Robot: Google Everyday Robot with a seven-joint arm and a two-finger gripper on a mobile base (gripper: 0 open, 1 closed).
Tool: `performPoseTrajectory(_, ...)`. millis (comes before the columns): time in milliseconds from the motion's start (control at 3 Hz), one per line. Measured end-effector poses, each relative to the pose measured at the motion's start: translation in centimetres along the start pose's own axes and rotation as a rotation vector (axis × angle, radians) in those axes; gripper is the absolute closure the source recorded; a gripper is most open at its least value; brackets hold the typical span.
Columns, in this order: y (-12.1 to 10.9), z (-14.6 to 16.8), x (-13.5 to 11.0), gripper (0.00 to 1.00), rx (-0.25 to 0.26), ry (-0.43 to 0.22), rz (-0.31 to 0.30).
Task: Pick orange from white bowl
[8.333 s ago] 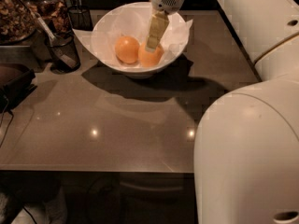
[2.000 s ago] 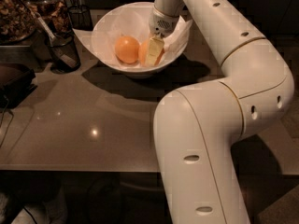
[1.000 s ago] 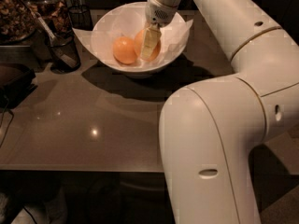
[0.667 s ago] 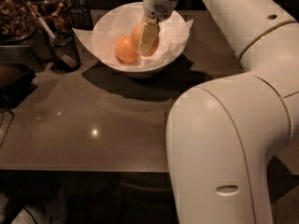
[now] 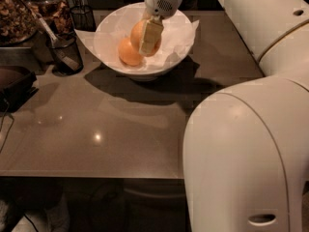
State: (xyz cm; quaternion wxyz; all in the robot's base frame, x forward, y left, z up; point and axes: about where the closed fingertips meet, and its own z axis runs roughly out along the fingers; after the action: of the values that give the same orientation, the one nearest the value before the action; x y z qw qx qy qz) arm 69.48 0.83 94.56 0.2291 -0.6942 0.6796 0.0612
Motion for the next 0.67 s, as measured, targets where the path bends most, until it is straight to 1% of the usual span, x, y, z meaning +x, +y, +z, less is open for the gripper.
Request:
performPoseTrajectory(333,1.4,-1.4,-1.3,1.0,0.018,-0.019,-0.005)
performPoseTrajectory(667,4.3,-3.4,-2.2,1.0,0.047,-0.057,0.029)
